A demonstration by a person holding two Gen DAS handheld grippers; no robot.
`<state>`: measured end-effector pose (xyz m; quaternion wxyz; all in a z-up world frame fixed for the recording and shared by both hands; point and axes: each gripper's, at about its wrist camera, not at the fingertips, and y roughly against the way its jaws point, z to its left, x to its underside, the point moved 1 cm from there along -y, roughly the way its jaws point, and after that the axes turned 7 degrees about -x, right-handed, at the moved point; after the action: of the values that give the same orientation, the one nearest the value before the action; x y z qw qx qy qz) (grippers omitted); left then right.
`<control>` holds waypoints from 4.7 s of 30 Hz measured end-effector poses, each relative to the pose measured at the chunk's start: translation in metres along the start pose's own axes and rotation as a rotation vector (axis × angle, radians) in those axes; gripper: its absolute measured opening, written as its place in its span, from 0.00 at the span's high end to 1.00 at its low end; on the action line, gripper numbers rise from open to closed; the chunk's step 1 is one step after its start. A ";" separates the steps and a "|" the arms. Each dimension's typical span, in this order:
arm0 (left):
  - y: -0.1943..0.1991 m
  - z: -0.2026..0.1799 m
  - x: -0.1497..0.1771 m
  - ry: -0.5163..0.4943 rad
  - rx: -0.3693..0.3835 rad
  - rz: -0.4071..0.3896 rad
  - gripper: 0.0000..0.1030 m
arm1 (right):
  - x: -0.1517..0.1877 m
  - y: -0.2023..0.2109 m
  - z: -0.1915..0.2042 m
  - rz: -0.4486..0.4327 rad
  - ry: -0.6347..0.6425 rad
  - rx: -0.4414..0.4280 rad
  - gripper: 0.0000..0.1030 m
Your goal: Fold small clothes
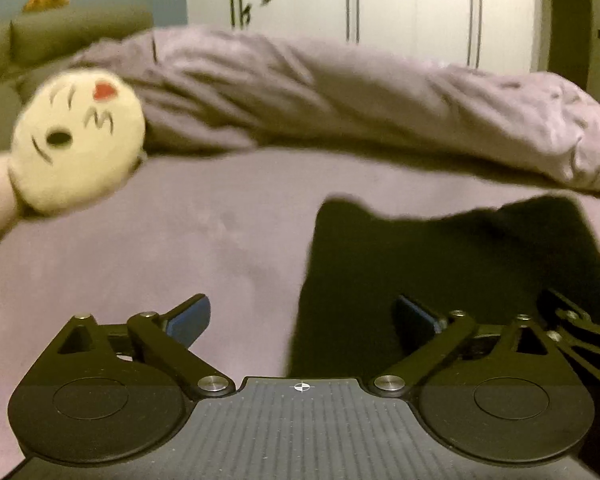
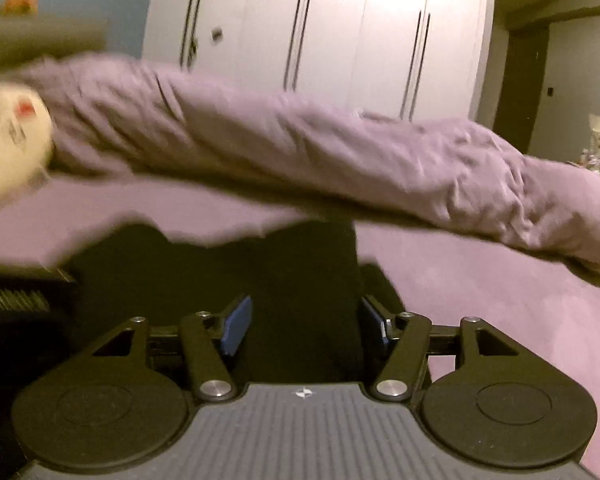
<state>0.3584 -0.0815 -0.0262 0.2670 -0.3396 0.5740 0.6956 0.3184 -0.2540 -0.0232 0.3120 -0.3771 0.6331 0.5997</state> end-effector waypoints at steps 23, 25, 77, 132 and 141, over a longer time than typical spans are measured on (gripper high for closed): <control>0.020 0.033 -0.006 0.111 0.100 0.086 0.00 | -0.031 0.005 -0.004 -0.035 0.002 -0.075 0.49; 0.013 0.026 -0.012 0.089 0.077 0.073 0.00 | -0.032 -0.009 0.000 0.008 0.058 -0.058 0.52; 0.178 0.068 0.074 -0.058 0.150 0.235 0.00 | 0.068 0.201 0.007 0.480 -0.162 -0.062 0.04; 0.186 0.072 0.087 -0.120 0.079 0.396 0.00 | 0.048 0.219 0.019 0.501 -0.179 -0.042 0.04; 0.188 0.069 0.085 -0.128 0.079 0.388 0.00 | 0.046 0.220 0.018 0.491 -0.182 -0.048 0.04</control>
<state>0.1507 -0.0532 0.0314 0.1771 -0.1669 0.6374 0.7311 0.1055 -0.2420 0.0514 0.2040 -0.1638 0.6606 0.7036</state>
